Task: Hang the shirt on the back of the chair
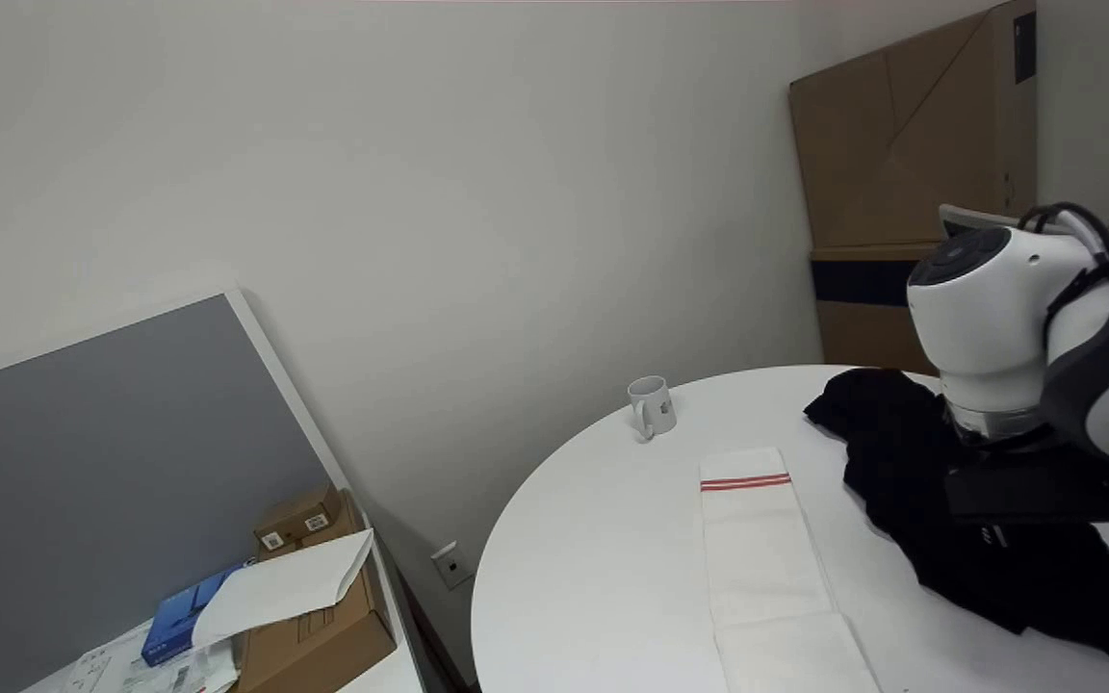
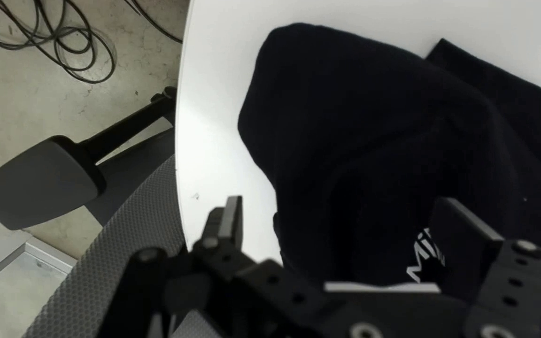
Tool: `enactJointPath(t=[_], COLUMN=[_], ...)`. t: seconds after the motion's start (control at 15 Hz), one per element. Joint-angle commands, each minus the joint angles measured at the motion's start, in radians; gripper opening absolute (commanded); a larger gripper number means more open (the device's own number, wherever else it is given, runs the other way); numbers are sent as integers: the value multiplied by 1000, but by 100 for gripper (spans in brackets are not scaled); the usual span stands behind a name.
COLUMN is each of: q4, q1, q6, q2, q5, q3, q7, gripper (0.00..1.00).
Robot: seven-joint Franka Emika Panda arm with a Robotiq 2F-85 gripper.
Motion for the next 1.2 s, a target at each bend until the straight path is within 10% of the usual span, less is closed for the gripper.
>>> enactJointPath(t=[0.0,0.67,1.13], q4=[81,36,-179], q1=[31,6,-70], q6=[20,98,113], q2=[117,44,-316], q5=[-63,-84,19], q3=[-22,-34,-4], q7=[78,96,-66], gripper=[75,5,1])
